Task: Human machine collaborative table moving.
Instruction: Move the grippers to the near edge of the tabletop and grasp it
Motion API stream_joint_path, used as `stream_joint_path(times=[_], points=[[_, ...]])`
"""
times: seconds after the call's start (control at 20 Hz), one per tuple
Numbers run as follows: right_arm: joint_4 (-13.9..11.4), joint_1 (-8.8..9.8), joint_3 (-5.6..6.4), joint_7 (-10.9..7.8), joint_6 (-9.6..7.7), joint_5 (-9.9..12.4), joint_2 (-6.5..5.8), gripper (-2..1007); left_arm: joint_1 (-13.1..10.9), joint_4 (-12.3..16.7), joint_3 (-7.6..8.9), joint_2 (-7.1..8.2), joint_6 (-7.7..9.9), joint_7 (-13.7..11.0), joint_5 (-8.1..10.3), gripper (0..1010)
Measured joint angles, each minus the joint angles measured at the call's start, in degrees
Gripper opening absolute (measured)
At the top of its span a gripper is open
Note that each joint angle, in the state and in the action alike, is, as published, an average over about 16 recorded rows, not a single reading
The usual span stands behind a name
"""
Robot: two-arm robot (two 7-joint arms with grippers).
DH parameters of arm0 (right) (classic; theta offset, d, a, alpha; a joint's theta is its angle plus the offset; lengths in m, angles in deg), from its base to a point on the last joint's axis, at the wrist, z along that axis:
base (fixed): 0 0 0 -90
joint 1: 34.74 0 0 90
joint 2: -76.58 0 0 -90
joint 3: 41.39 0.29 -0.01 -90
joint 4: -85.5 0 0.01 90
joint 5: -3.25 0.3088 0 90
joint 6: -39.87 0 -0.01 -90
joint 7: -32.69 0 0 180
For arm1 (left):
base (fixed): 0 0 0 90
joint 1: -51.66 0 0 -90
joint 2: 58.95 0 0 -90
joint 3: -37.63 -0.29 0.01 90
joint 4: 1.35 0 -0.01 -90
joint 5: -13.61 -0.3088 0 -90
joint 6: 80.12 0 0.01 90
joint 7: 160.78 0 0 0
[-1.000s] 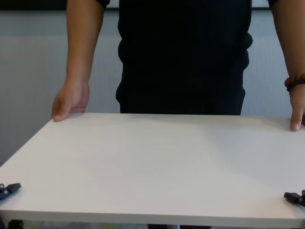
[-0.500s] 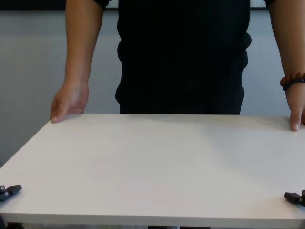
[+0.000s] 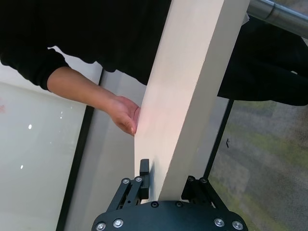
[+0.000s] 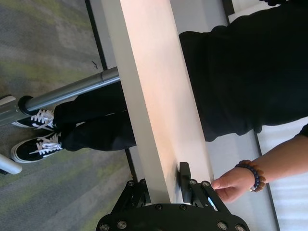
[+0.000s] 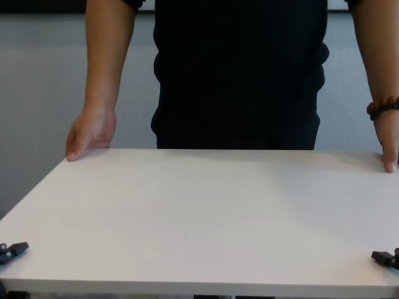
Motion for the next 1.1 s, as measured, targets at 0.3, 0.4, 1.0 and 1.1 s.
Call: stream_joint_path(times=[0.3,0.4,1.0,1.1], points=[[0.0,0.00,0.00,0.00,0.00,0.0,0.00,296,0.0,0.0,0.00,0.00,0.00,0.0,0.00,325],[0.0,0.00,0.00,0.00,0.00,0.0,0.00,296,0.0,0.0,0.00,0.00,0.00,0.0,-0.01,312],[0.0,0.00,0.00,0.00,0.00,0.0,0.00,295,0.0,0.0,0.00,0.00,0.01,-0.1,-0.03,274],[0.0,0.00,0.00,0.00,0.00,0.0,0.00,295,0.0,0.0,0.00,0.00,0.01,-0.1,-0.03,274]])
